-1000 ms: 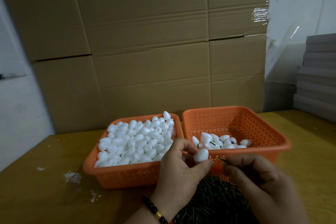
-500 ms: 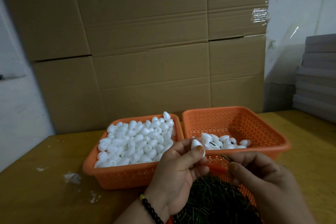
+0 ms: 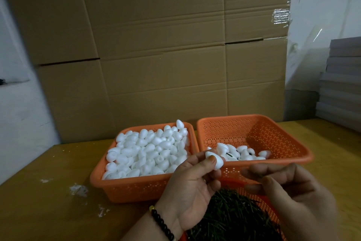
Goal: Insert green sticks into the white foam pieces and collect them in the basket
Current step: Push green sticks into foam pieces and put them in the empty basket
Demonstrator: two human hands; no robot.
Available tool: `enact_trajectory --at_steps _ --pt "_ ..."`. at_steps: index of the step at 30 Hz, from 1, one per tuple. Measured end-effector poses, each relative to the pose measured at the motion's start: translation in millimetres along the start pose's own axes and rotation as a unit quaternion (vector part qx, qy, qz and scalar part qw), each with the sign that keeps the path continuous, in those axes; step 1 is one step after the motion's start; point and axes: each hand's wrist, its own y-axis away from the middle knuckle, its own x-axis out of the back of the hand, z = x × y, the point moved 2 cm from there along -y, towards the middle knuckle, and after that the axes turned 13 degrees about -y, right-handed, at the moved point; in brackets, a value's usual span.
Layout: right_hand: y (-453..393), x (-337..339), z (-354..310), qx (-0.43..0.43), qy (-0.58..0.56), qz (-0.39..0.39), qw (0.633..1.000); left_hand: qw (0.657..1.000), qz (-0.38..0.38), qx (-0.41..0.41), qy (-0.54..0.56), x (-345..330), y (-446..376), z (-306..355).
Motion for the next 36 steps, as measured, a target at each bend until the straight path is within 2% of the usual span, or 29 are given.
enact_trajectory --at_steps 7,12,16,24,36 --pt "-1.0 -4.2 -3.1 0.044 0.005 -0.016 0.999 0.998 -0.037 0.024 0.042 -2.1 1.6 -1.3" --pt "-1.1 -1.2 -3.5 0.072 0.108 -0.034 0.991 0.996 -0.067 0.036 0.054 -3.4 3.2 -1.1" --pt "-1.8 0.5 -4.0 0.081 0.133 -0.058 0.986 0.995 -0.078 0.042 0.055 -3.6 3.9 -2.2" --pt "-3.1 -1.4 -7.5 0.173 0.3 -0.121 0.93 0.994 -0.084 0.04 0.058 -4.9 3.9 -4.1" --pt "-4.8 4.3 1.1 0.198 0.3 -0.141 0.923 0.994 -0.092 0.038 0.036 -6.5 4.1 -5.3"
